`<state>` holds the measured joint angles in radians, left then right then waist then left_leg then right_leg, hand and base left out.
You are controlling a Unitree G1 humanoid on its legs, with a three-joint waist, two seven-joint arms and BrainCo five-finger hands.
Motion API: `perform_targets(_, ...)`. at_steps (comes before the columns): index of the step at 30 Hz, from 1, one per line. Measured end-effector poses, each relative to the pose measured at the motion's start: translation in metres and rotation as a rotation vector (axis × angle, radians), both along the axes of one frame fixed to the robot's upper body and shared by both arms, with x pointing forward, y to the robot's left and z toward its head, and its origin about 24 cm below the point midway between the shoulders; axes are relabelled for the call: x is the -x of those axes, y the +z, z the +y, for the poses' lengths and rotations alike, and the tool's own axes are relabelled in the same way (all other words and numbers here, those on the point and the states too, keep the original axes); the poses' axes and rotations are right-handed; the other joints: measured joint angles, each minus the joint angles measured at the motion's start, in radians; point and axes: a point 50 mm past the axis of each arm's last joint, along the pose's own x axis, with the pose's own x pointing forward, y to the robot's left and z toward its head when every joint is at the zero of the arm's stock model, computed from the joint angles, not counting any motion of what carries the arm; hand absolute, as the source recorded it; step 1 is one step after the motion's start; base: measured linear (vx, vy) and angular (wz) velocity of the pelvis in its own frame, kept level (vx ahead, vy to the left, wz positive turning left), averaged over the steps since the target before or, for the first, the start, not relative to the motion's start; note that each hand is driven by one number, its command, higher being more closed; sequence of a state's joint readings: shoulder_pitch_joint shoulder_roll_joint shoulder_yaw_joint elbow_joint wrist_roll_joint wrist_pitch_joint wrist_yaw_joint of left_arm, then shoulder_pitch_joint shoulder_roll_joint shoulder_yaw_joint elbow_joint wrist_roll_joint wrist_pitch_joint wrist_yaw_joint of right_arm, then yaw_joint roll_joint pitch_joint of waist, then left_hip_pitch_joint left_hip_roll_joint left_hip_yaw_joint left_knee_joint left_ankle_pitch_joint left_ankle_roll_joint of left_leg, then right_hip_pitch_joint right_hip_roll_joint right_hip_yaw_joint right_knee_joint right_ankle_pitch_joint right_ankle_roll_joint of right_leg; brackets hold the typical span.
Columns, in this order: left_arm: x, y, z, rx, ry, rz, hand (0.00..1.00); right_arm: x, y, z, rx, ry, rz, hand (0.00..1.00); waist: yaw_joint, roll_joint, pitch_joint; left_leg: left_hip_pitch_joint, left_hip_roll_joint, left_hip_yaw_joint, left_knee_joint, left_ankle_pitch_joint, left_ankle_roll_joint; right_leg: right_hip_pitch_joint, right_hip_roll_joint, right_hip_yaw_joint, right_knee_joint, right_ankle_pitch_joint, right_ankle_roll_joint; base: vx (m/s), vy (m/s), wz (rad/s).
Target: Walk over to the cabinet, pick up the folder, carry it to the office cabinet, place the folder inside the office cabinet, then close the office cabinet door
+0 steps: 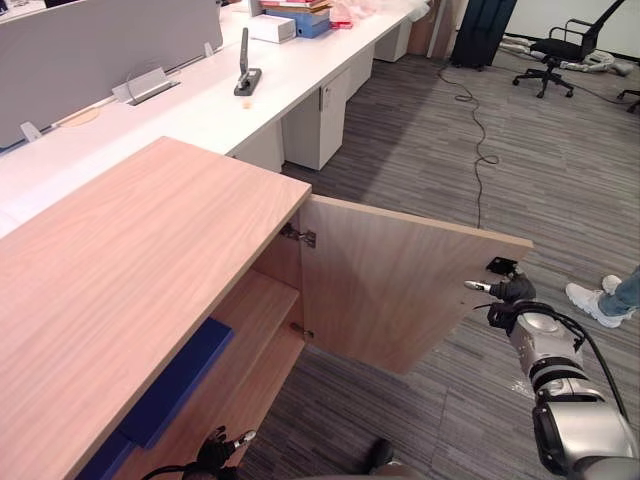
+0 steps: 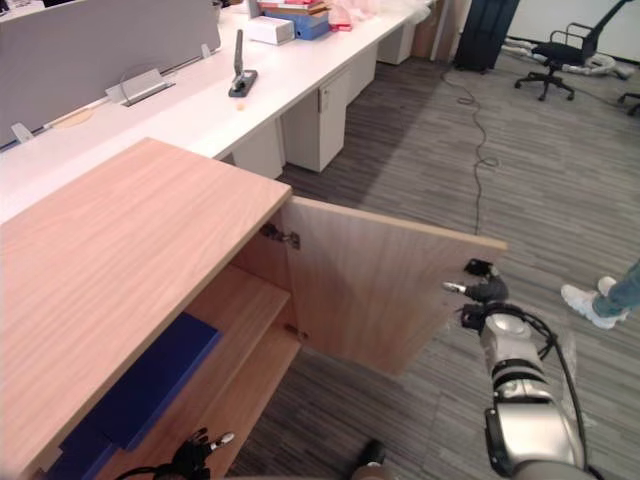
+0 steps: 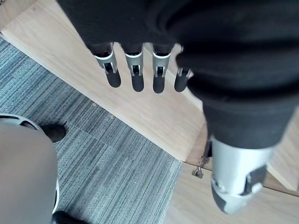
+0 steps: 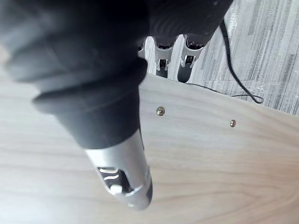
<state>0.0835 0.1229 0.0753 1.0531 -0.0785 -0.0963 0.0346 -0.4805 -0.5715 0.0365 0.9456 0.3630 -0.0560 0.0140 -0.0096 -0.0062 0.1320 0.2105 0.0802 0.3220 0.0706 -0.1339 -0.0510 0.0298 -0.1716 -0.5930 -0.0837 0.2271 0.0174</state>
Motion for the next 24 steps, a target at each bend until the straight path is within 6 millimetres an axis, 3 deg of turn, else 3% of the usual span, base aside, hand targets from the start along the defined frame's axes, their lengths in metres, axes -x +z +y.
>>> perform_targets(4,0.003,-0.001,0.002,0.002,-0.004,0.010,0.00,0.003,0.017,0.013,0.089,0.162,-0.060,0.00,-0.017,-0.002,0.001,0.001,0.030,0.019,0.006,-0.002,-0.018,-0.010,0.030,0.019,0.000,-0.009,-0.008,-0.06,-0.053,-0.18)
perform_targets(7,0.006,-0.002,0.004,0.000,-0.006,0.022,0.00,0.013,0.020,0.026,0.115,0.282,-0.063,0.00,-0.038,-0.001,0.000,0.001,0.049,0.025,0.008,0.000,-0.028,-0.013,0.051,0.020,0.000,-0.021,-0.020,-0.03,-0.048,-0.11)
perform_targets(9,0.010,-0.003,0.006,-0.007,-0.016,0.037,0.00,0.017,0.019,0.040,0.129,0.380,-0.055,0.00,-0.055,0.000,-0.001,0.003,0.065,0.034,0.009,0.002,-0.032,-0.015,0.068,0.021,0.000,-0.034,-0.026,-0.03,-0.079,-0.17)
perform_targets(13,0.011,-0.004,0.008,-0.021,-0.037,0.054,0.00,0.025,0.004,0.073,0.291,0.649,0.055,0.00,-0.055,-0.003,-0.003,0.008,0.092,0.054,0.009,0.011,-0.045,-0.023,0.102,0.037,0.000,-0.050,-0.045,-0.04,-0.078,-0.17)
perform_targets(16,0.007,-0.003,0.010,-0.032,-0.041,0.059,0.00,0.063,-0.035,0.134,0.456,1.169,0.243,0.00,-0.047,-0.016,-0.011,0.003,0.111,0.057,0.010,0.026,-0.047,-0.030,0.126,0.043,0.000,-0.061,-0.059,-0.07,-0.085,-0.10)
perform_targets(19,0.000,-0.002,0.007,-0.029,-0.040,0.042,0.00,0.092,-0.053,0.185,0.491,1.502,0.248,0.00,-0.014,-0.026,-0.024,-0.006,0.114,0.043,0.008,0.027,-0.028,-0.034,0.131,0.034,0.000,-0.062,-0.061,-0.08,-0.054,0.06)
perform_targets(20,-0.001,-0.002,0.006,-0.026,-0.039,0.038,0.00,0.100,-0.057,0.195,0.481,1.575,0.259,0.00,-0.005,-0.029,-0.029,-0.011,0.114,0.036,0.008,0.026,-0.027,-0.035,0.130,0.028,0.000,-0.062,-0.061,-0.08,-0.049,0.23)
perform_targets(21,-0.003,-0.002,0.004,-0.020,-0.031,0.033,0.00,0.120,-0.067,0.218,0.449,1.703,0.256,0.00,0.005,-0.035,-0.045,-0.034,0.110,0.009,0.007,0.026,-0.027,-0.046,0.126,0.016,0.000,-0.062,-0.061,-0.07,-0.044,0.36)
perform_targets(22,-0.003,-0.002,0.004,-0.016,-0.016,0.027,0.00,0.122,-0.067,0.244,0.418,1.728,0.190,0.00,0.008,-0.036,-0.045,-0.044,0.104,-0.011,0.003,0.027,-0.025,-0.049,0.118,-0.001,0.002,-0.062,-0.061,-0.06,-0.034,0.41)
perform_targets(24,-0.003,-0.002,0.004,-0.011,-0.001,0.026,0.00,0.123,-0.065,0.256,0.483,1.837,0.156,0.00,0.023,-0.040,-0.044,-0.052,0.091,-0.040,0.002,0.027,-0.025,-0.050,0.098,-0.019,0.020,-0.062,-0.061,-0.04,0.024,0.41)
